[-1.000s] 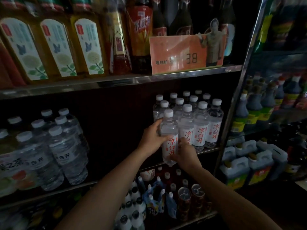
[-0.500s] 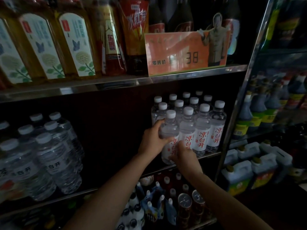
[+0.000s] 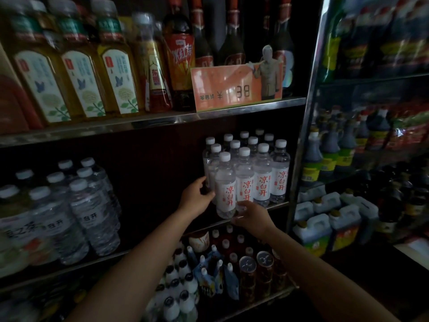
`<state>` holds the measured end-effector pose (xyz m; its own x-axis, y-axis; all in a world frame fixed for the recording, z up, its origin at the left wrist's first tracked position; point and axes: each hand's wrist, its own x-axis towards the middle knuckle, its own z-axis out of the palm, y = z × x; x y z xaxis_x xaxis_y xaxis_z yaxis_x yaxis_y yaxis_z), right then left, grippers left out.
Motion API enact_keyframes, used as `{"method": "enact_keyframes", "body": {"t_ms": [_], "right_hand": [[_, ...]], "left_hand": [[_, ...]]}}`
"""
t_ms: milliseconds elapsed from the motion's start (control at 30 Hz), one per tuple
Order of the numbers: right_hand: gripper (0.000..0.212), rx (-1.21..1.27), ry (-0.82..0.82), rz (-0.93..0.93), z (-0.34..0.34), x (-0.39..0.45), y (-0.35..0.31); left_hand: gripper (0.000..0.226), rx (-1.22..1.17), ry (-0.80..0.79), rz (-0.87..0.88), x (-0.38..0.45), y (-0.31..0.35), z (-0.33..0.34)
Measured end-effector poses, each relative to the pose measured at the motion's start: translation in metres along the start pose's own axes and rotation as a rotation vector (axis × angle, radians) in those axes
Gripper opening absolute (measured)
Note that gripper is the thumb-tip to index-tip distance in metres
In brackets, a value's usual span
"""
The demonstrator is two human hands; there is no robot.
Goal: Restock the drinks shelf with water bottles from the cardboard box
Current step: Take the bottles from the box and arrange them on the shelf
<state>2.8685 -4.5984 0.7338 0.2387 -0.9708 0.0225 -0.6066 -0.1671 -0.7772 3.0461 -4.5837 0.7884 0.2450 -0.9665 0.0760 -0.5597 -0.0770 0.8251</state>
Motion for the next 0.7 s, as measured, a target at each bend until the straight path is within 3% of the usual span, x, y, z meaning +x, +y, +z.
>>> {"method": "enact_keyframes", "body": {"t_ms": [133,333,500,700], "right_hand": [[0.042,-0.026,0.059,-0.011,-0.011,-0.043,-0.007],[0.058,-0.017,0.075,0.08,-0.019,-0.114,-0.008],[0.055,-0.035,0.103,0.091,-0.024,-0.178,0.0],[0.053,-0.091,0.121,0.096,-0.042,-0.245,0.026]], "left_hand": [[0.061,0.027,-0.047,-0.057,-0.04,-0.014,-0.009],[0.064,0.083,-0.134,-0.084,-0.114,-0.028,-0.012],[0.06,0.065,-0.203,-0.087,-0.171,-0.026,-0.008],[0.074,0.052,-0.271,-0.096,-0.226,-0.011,0.022]]}}
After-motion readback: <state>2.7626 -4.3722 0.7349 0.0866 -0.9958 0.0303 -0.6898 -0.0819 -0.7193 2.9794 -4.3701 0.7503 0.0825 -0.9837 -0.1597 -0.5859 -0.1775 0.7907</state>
